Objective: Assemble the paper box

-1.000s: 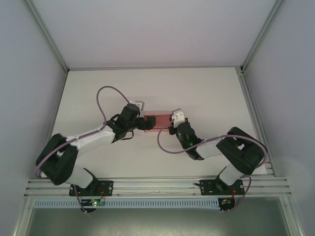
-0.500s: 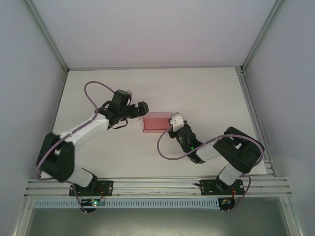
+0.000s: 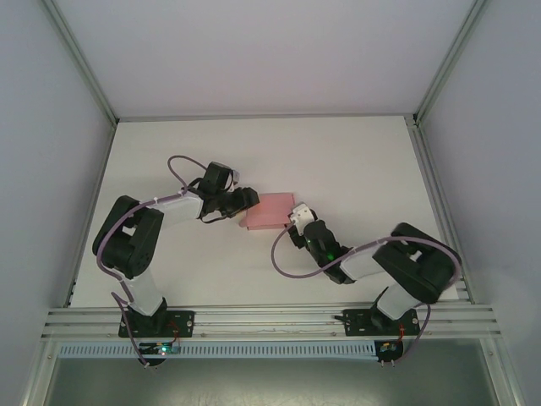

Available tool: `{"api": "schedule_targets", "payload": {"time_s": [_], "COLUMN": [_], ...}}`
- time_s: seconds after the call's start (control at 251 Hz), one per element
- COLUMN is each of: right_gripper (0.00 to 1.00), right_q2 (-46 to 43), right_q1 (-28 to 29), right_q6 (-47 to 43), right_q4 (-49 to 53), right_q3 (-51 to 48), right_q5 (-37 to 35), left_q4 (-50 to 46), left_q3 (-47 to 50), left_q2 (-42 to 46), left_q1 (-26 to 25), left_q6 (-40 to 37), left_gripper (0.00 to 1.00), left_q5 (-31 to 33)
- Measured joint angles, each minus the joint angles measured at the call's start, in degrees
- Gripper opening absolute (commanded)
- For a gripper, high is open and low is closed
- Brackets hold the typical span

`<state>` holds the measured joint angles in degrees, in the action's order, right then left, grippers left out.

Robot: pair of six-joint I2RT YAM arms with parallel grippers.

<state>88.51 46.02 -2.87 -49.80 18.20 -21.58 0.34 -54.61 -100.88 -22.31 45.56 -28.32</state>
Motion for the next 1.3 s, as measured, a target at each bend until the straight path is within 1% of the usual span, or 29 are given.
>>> {"api": "schedule_targets", "payload": {"time_s": [0.024, 0.072, 0.12, 0.188, 0.223, 0.251, 0.275, 0.427, 0.511, 0.547, 0.607, 0.67, 0.758, 0.938, 1.026, 1.149, 1.237, 1.301], "right_gripper": [0.64, 0.68, 0.74, 0.86, 0.90, 0.93, 0.98, 0.98, 0.98, 0.98, 0.98, 0.98, 0.98, 0.98, 0.98, 0.98, 0.93, 0.86], "right_q2": [-1.8, -5.2, -8.4, -12.8, -14.9, -16.4, -17.4, -23.5, -26.6, -27.4, -27.7, -26.8, -23.4, -11.5, -5.5, 1.7, 6.1, 8.6], "right_q1": [0.0, 0.0, 0.0, -0.1, -0.2, -0.2, -0.2, -1.8, -5.0, -7.0, -10.7, -14.8, -19.2, -25.6, -27.1, -27.3, -27.1, -27.1], "right_q6": [0.2, 1.1, 1.8, 2.7, 3.0, 3.4, 3.3, 5.6, 8.2, 9.8, 12.5, 15.4, 18.9, 25.7, 27.7, 29.6, 31.1, 32.4], "right_q4": [2.1, 6.3, 10.5, 16.1, 18.9, 20.9, 22.4, 30.4, 32.2, 32.5, 33.4, 34.6, 35.8, 38.1, 38.7, 39.8, 39.7, 38.8], "right_q3": [0.0, 0.1, 0.1, 0.2, 0.2, 0.2, 0.2, 0.2, 0.2, 0.3, 1.2, 3.2, 7.4, 17.7, 21.0, 24.9, 27.6, 28.9], "right_q5": [0.5, 1.9, 3.2, 6.2, 8.2, 10.0, 11.3, 18.7, 21.0, 21.9, 23.6, 26.1, 30.4, 42.9, 48.2, 54.5, 58.8, 61.7], "left_q4": [0.3, 0.9, 1.3, 1.9, 2.3, 2.5, 2.7, 6.0, 7.5, 8.1, 9.0, 9.6, 11.3, 17.3, 19.5, 20.5, 20.5, 20.5], "left_q3": [0.1, 0.4, 0.5, 0.8, 1.0, 1.3, 1.5, 3.0, 3.4, 3.4, 3.4, 3.5, 4.5, 7.2, 7.9, 8.2, 8.2, 8.2], "left_q2": [0.0, 0.0, 0.0, 0.0, 0.0, 0.0, -0.1, -0.8, -1.3, -1.6, -2.1, -2.3, -2.4, -3.6, -4.3, -4.4, -4.4, -4.4], "left_q1": [0.1, 0.3, 0.5, 0.8, 1.0, 1.1, 1.2, 2.8, 3.5, 3.7, 4.0, 4.3, 5.0, 8.3, 9.2, 9.3, 9.3, 9.3], "left_q6": [-0.1, 0.0, -0.1, -0.1, -0.1, -0.1, 0.0, 0.1, 0.2, 0.2, 0.1, -0.1, 0.0, 1.5, 2.1, 2.1, 2.1, 2.0], "left_gripper": [0.39, 0.35, 0.34, 0.32, 0.31, 0.27, 0.26, 0.24, 0.22, 0.20, 0.19, 0.14, 0.10, 0.09, 0.09, 0.09, 0.10, 0.10], "left_q5": [0.0, -0.2, -0.2, -0.2, -0.3, -0.4, -0.5, -3.0, -4.3, -4.9, -5.7, -6.4, -7.8, -13.7, -15.7, -16.3, -16.3, -16.3]}}
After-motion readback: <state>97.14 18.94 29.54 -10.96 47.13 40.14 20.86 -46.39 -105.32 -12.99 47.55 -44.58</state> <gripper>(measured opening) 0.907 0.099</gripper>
